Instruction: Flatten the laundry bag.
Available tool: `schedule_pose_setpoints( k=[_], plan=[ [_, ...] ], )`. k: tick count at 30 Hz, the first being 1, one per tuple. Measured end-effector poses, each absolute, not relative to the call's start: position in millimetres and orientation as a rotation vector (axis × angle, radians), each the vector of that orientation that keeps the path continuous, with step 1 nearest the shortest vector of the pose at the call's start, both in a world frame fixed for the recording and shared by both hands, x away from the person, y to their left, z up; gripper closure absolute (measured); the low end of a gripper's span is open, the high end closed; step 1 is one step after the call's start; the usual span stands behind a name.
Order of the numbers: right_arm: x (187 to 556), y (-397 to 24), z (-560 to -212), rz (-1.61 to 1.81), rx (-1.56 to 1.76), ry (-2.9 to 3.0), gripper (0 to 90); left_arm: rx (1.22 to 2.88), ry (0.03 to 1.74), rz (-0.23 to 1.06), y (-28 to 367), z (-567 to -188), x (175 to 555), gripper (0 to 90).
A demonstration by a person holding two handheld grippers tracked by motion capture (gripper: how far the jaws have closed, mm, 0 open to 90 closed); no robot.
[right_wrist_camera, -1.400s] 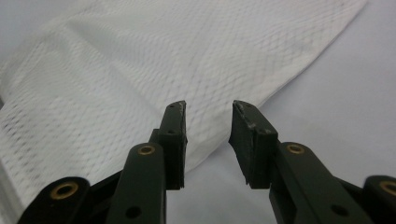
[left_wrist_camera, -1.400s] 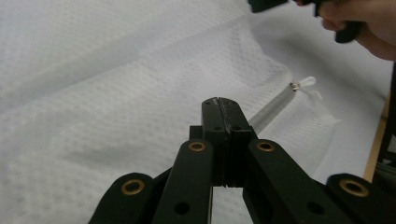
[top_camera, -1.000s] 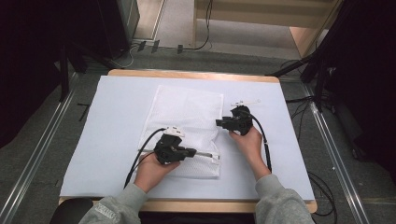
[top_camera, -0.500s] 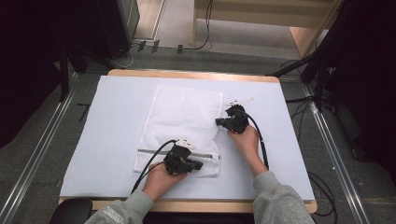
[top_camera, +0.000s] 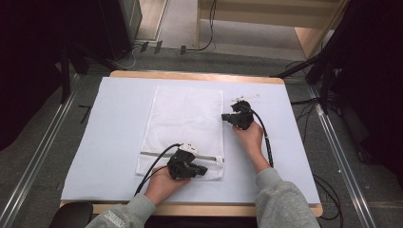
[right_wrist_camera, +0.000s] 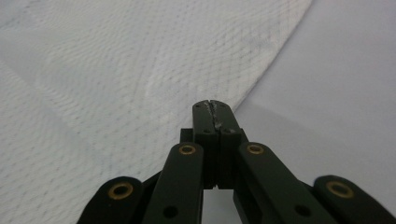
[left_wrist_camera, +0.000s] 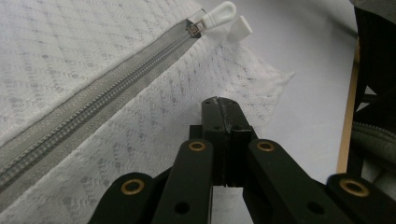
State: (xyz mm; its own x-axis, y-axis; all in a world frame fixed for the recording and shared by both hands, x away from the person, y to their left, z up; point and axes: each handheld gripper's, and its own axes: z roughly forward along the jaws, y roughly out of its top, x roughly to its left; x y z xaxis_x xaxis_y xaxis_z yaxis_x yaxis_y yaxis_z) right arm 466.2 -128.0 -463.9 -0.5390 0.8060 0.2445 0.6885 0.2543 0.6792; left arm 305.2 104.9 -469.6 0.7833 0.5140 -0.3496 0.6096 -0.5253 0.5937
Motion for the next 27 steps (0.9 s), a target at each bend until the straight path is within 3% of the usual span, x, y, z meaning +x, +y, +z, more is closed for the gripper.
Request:
schedule_pose_setpoints(
  k=[6,13,17,27],
  plan=[
    [445.9,-129.6,-449.6,1.212,1.337,2.377,87.5,2.206,0.863,-0.154,120.3,-454.2,313.7,88.2],
    [407.2,-136.8,-439.9,1.266,1.276,2.411,78.8,2.161,0.92,-0.108,160.1,-431.0,328.1,78.2],
    [385.4,-142.4,-443.4,1.274,1.238,2.428,73.2,2.129,0.981,-0.071,189.6,-424.3,338.1,70.7],
    [364.0,-143.5,-462.9,1.224,1.282,2.467,59.7,2.098,1.165,0.069,252.3,-423.9,362.5,62.9]
  ],
)
